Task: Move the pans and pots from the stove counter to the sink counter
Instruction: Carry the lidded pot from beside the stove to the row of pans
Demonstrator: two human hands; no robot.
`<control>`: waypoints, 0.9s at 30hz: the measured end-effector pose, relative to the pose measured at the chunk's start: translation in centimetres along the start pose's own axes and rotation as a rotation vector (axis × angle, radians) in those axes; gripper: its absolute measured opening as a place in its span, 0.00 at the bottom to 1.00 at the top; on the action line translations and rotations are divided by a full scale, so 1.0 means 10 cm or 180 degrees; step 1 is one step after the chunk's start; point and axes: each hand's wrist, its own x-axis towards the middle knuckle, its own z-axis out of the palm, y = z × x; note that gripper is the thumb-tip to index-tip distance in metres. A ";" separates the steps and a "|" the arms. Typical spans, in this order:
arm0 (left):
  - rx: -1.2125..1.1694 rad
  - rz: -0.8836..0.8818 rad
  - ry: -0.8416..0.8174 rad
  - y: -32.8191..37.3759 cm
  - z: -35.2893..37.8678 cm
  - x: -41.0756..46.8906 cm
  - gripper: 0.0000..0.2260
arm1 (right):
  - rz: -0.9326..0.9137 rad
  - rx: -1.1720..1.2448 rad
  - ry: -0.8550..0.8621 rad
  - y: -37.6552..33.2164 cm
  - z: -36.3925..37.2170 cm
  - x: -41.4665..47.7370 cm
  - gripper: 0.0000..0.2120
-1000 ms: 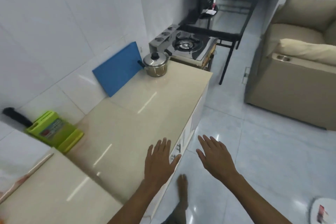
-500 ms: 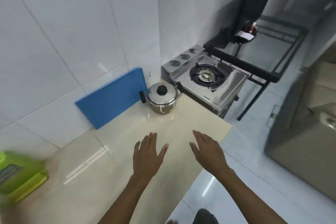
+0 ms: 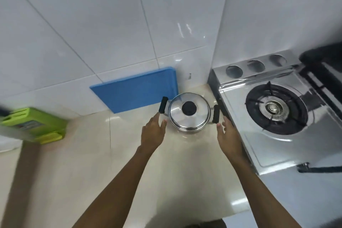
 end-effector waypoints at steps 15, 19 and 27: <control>-0.0494 -0.0834 0.0551 0.31 0.31 0.76 0.16 | -0.0349 0.0101 -0.0264 0.11 0.06 0.71 0.26; -0.0815 -0.0975 0.0633 0.23 0.41 0.56 0.17 | -0.0422 0.0164 -0.0196 0.09 0.06 0.71 0.24; -0.2334 -0.1363 0.0698 -0.11 0.37 -0.24 0.16 | -0.0340 0.0078 -0.0654 -0.09 0.01 0.67 0.19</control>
